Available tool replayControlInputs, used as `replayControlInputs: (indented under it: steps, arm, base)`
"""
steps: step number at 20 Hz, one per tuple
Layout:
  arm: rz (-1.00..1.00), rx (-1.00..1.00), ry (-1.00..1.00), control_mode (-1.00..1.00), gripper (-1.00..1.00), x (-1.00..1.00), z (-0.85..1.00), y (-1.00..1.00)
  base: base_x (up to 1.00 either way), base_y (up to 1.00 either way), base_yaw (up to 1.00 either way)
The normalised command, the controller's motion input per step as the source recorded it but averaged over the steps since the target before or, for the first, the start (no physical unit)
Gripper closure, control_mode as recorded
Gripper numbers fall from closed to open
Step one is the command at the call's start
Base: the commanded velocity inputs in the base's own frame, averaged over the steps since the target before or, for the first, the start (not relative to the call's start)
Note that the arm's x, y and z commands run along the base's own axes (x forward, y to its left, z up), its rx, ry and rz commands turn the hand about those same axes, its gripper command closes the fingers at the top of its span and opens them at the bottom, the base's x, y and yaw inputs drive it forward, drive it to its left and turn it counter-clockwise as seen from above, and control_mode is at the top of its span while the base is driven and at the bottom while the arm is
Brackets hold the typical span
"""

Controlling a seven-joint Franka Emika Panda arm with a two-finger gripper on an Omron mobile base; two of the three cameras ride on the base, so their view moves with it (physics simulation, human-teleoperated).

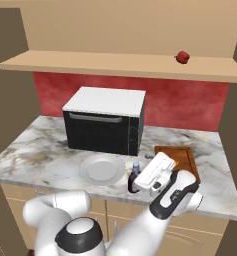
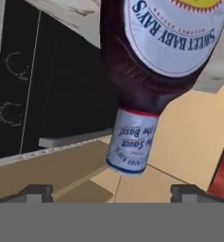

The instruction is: Pick the shrimp from the plate and place it on the cutting board. Then pick the condiment bottle from the cabinet and place it next to the cutting board.

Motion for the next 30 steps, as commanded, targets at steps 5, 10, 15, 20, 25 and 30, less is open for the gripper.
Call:
replayControlInputs:
  steps: [5,10,15,20,25,30]
  arm:
    - [-0.01,-0.12,-0.02,-1.0,-1.0,-0.03,0.4,-0.06]
    - [-0.02,-0.14,-0.1,-1.0,-1.0,-0.27,0.21,-0.07]
    - [-0.03,-0.15,-0.15,-1.0,-1.0,-0.36,0.27,-0.03]
    - [-0.03,-0.17,-0.22,-1.0,-1.0,-0.48,0.47,0.0]
    - [-0.05,-0.24,-0.28,-1.0,-1.0,-0.53,0.54,0.0]
    - [-0.08,-0.29,-0.31,-1.0,-1.0,-0.6,0.49,0.02]
  base:
    - [0.0,0.0,0.0]
    - [0.0,0.0,0.0]
    - [0.0,0.0,0.0]
    - [0.0,0.0,0.0]
    - [0.0,0.0,0.0]
    - [0.0,0.0,0.0]
